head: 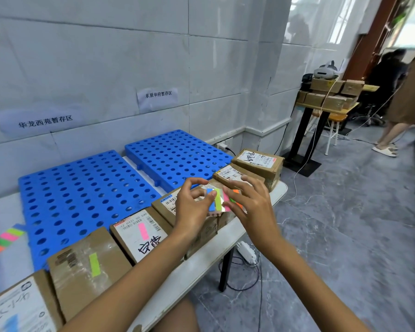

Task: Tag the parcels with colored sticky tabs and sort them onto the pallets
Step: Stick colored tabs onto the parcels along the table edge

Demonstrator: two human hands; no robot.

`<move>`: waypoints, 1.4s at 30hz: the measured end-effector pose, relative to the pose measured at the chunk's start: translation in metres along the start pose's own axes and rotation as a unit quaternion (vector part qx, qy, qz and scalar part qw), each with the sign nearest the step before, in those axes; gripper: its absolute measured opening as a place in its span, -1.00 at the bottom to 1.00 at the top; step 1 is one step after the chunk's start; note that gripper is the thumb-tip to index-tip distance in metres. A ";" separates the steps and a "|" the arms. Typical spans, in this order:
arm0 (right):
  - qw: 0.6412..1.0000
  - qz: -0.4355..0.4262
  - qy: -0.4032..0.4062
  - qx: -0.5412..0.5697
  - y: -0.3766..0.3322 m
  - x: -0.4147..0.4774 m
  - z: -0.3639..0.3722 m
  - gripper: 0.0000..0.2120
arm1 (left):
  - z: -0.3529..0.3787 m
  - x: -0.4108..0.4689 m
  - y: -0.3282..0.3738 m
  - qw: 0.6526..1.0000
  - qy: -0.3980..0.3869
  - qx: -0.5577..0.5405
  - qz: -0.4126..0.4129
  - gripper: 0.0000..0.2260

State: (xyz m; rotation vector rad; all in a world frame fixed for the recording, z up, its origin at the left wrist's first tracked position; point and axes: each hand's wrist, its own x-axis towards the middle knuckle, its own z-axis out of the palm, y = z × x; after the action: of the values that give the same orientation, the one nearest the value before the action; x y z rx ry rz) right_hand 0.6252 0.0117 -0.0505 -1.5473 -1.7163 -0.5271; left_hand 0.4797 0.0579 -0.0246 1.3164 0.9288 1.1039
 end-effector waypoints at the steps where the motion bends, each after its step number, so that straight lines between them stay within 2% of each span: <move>1: 1.000 0.009 -0.001 0.013 -0.001 -0.001 -0.001 -0.69 | 0.001 -0.001 -0.001 1.000 0.003 0.004 -0.001 -0.78; 14: 0.997 0.041 0.001 0.070 0.003 -0.006 -0.008 -0.70 | 0.008 -0.007 -0.003 1.000 -0.006 0.005 -0.010 -0.78; 21: 0.990 0.068 0.004 0.123 0.001 -0.004 -0.017 -0.87 | 0.012 -0.010 -0.001 0.999 -0.017 0.034 -0.003 -0.78; 29: 0.979 0.114 -0.059 0.155 0.000 0.005 -0.029 -0.81 | 0.013 -0.012 -0.003 0.998 -0.026 0.050 0.009 -0.79; 34: 0.978 0.112 -0.061 0.163 0.001 0.004 -0.030 -0.86 | 0.013 -0.013 -0.004 0.998 -0.027 0.056 0.011 -0.81; 38: 0.978 0.113 -0.030 0.175 -0.001 0.001 -0.029 -0.91 | 0.016 -0.013 0.006 0.997 -0.046 -0.027 -0.064 -0.80; 42: 0.971 0.127 0.002 0.205 -0.006 0.001 -0.030 -0.92 | 0.019 -0.004 0.018 0.971 -0.097 -0.109 -0.189 -0.85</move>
State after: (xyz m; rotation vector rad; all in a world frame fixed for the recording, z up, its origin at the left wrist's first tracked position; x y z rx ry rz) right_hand 0.6269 -0.0111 -0.0299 -1.4285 -1.4783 -0.0387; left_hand 0.4959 0.0476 -0.0056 0.9962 0.8426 0.7441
